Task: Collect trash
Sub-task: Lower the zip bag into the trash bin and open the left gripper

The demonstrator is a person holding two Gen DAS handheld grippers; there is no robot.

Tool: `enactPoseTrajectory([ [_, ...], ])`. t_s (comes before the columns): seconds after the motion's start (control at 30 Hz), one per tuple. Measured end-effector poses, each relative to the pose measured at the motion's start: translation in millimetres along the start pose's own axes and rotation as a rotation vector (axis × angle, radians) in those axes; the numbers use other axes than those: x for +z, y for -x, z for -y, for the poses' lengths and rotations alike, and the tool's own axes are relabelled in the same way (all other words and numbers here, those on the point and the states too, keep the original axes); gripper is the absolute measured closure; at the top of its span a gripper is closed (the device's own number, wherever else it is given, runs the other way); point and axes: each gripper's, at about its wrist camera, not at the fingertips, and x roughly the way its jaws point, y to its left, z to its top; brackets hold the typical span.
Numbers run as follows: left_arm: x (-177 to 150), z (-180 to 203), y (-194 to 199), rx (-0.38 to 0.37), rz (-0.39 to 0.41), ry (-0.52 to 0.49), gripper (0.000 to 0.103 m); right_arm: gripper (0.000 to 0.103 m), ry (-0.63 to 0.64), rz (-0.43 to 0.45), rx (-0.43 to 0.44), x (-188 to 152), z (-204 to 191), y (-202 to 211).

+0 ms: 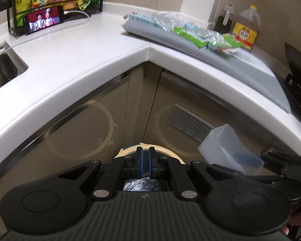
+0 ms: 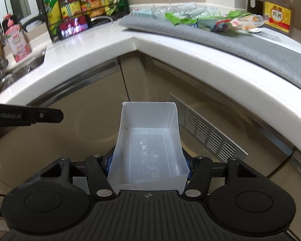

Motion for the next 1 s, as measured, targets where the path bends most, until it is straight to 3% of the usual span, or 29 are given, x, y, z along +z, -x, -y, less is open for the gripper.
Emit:
enactPoseTrajectory([
  [0.1, -2, -4, -19, 0.031, -0.047, -0.005, 0.094, 0.04, 0.011, -0.06, 0.013, 1, 0, -24],
  [0.17, -5, -9, -30, 0.045, -0.081, 0.003, 0.08, 0.04, 0.015, -0.12, 0.025, -1, 0, -44],
  [0.23, -7, -14, -36, 0.051, -0.105, 0.022, 0.032, 0.04, 0.004, -0.181, 0.029, -5, 1, -64],
  [0.3, -10, -19, -36, 0.057, -0.098, 0.041, 0.013, 0.04, -0.002, -0.238, 0.033, -10, 2, -82],
  [0.43, -11, -25, -39, 0.092, -0.109, 0.057, 0.0, 0.039, -0.024, -0.324, 0.02, -17, 6, -106],
  [0.57, -12, -30, -42, 0.099, -0.133, 0.077, 0.0, 0.035, -0.066, -0.352, 0.015, -15, 11, -112],
  [0.63, -13, -30, -44, 0.1, -0.145, 0.081, 0.0, 0.021, -0.082, -0.327, 0.013, -11, 15, -106],
  [0.87, -18, -28, -52, 0.095, -0.179, 0.069, 0.0, 0.017, -0.103, -0.23, 0.029, -6, 8, -53],
  [1.0, -21, -25, -53, 0.094, -0.191, 0.059, 0.0, 0.006, 0.038, -0.089, 0.003, -6, -10, -14],
])
